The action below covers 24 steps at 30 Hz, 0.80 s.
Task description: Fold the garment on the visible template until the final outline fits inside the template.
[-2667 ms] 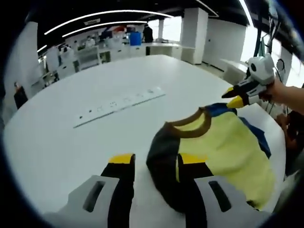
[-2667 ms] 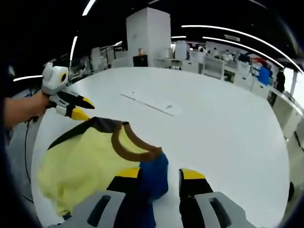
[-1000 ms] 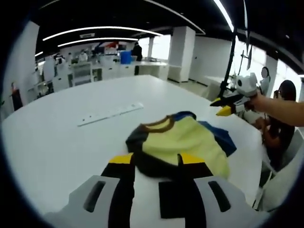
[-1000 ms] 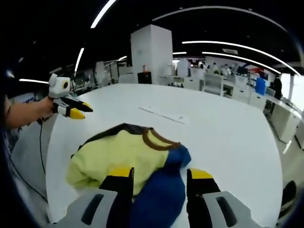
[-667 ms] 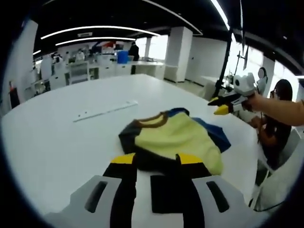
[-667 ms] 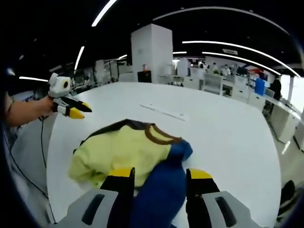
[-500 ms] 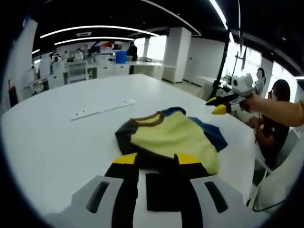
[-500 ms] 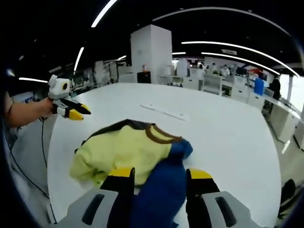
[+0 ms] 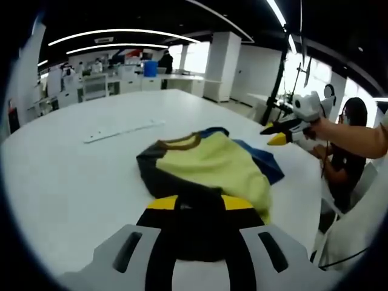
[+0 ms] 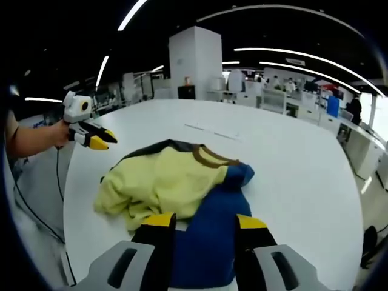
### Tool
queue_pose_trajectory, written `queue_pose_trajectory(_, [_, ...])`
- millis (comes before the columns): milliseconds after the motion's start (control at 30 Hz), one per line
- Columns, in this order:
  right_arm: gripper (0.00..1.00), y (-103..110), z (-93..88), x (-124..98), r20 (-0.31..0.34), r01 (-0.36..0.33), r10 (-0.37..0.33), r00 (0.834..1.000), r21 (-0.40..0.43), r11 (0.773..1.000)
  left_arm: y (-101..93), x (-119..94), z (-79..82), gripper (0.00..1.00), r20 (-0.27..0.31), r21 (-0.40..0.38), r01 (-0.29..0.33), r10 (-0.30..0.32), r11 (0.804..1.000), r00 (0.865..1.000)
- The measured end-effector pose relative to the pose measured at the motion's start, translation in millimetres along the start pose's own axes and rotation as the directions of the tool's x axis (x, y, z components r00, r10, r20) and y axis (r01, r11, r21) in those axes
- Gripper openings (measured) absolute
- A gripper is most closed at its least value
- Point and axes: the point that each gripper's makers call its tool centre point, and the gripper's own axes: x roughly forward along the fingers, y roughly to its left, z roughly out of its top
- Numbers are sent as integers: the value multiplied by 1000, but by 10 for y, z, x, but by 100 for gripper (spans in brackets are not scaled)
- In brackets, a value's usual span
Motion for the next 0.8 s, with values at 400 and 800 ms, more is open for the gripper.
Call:
queue_pose_trajectory(400, [31, 245, -402, 97, -93, -35, 31, 995, -39, 999, -156, 78, -247, 19, -48, 1, 44, -43, 999, 998])
queue_pose_trajectory(800, [27, 357, -572, 108, -123, -55, 51, 991, -27, 998, -398, 191, -377, 15, -82, 17, 104, -102, 994, 991])
